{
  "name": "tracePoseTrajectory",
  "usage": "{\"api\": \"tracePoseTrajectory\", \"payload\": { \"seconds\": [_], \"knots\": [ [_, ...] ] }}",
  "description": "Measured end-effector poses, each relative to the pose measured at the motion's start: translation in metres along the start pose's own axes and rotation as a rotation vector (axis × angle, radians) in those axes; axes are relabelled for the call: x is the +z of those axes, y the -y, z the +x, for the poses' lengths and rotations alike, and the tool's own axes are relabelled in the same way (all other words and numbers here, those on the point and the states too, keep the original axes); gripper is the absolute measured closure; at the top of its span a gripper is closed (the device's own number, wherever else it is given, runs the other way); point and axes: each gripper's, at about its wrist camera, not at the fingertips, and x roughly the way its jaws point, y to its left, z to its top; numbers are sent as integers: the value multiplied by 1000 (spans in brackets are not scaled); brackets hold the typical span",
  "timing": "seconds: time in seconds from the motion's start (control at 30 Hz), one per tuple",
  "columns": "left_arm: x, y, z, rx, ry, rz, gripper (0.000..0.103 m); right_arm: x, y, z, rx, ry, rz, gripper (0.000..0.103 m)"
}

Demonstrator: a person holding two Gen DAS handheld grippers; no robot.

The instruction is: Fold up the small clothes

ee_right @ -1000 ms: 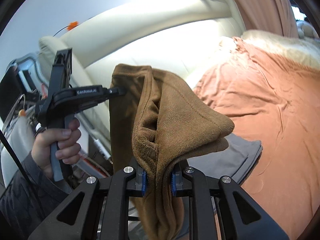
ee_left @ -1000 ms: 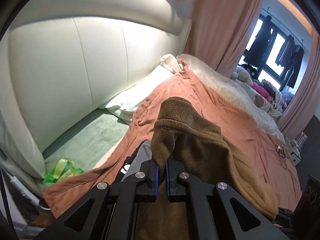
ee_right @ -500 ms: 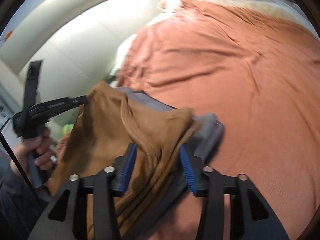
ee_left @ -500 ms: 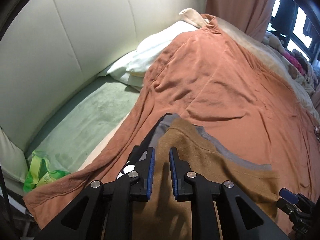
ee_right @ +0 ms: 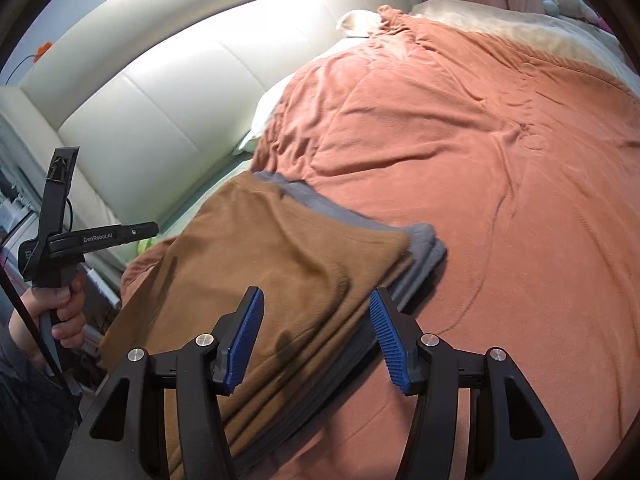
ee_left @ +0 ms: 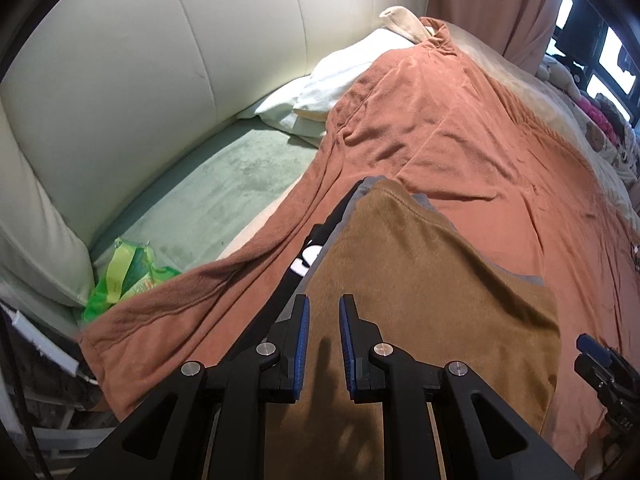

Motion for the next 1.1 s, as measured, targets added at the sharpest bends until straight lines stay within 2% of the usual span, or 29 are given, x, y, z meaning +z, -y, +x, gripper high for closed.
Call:
{"api": "tracePoseTrajectory", "payload": {
  "seconds": [0.17, 0.27, 0.37, 0.5, 0.63, 0.67, 0.8, 0.93, 0.97, 1.0, 1.1],
  "knots": [
    [-39, -4, -5, -33, -65, 5, 87, -22, -47, 17, 147, -52, -106, 50],
    [-66, 2, -1, -19, -120, 45, 87, -41, -64, 18, 179, -112, -181, 50],
    [-91, 4, 3, 8, -164, 73, 87, -61, -84, 22, 171, -162, -278, 50],
    [-108, -1, 0, 73, -164, 93, 86, -81, -83, 26, 90, -198, -355, 50],
    [-111, -8, -1, 208, -152, 104, 86, -90, -69, 13, 60, -216, -327, 50],
    [-112, -9, -4, 213, -149, 88, 86, -92, -66, 10, 67, -228, -313, 50],
    [-116, -5, -24, 181, -120, 61, 86, -90, -62, 1, 63, -220, -307, 50],
    [-130, 16, -48, 114, -70, 78, 86, -74, -56, -13, 44, -156, -289, 51],
    [-135, 22, -51, 90, -68, 74, 86, -69, -53, -15, 48, -143, -273, 54],
    [-141, 28, -54, 72, -68, 71, 86, -63, -50, -14, 53, -132, -260, 62],
    [-154, 43, -56, 31, -64, 42, 86, -42, -48, -5, 50, -98, -253, 68]
  ]
}}
